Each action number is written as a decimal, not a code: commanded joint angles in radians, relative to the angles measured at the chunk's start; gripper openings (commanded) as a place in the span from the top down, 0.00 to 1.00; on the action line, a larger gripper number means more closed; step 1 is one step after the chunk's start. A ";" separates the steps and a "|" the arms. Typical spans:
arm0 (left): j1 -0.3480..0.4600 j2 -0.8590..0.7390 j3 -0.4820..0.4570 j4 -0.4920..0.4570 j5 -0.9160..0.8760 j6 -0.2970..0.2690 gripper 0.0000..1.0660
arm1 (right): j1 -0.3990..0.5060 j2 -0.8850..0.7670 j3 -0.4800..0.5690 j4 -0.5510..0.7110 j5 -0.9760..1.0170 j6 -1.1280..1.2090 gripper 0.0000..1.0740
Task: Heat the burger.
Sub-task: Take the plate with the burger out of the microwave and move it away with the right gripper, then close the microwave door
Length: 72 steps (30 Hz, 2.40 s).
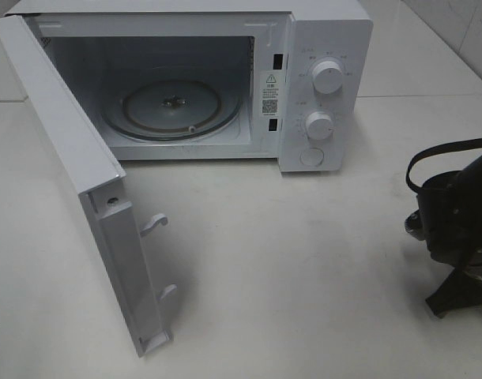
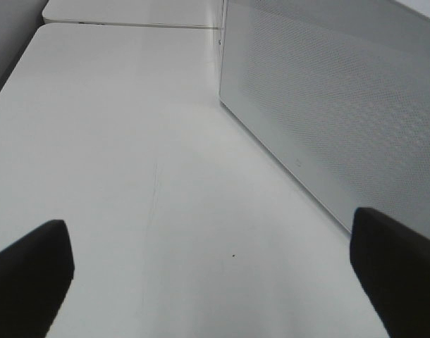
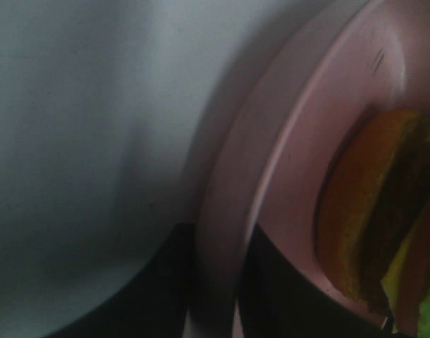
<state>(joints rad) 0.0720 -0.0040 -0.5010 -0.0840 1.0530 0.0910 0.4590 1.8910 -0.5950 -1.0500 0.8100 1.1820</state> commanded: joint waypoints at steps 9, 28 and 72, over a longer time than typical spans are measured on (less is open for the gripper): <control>0.000 -0.020 0.004 -0.009 -0.015 -0.002 0.06 | -0.001 -0.162 -0.002 0.067 0.006 -0.103 0.44; 0.000 -0.020 0.004 -0.009 -0.015 -0.002 0.06 | -0.001 -0.619 -0.002 0.499 -0.152 -0.573 0.43; 0.000 -0.020 0.004 -0.009 -0.015 -0.002 0.06 | -0.086 -1.655 0.084 0.957 0.230 -1.078 0.29</control>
<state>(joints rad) 0.0720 -0.0040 -0.5010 -0.0840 1.0530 0.0910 0.4070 0.2730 -0.5150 -0.0810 1.0390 0.1100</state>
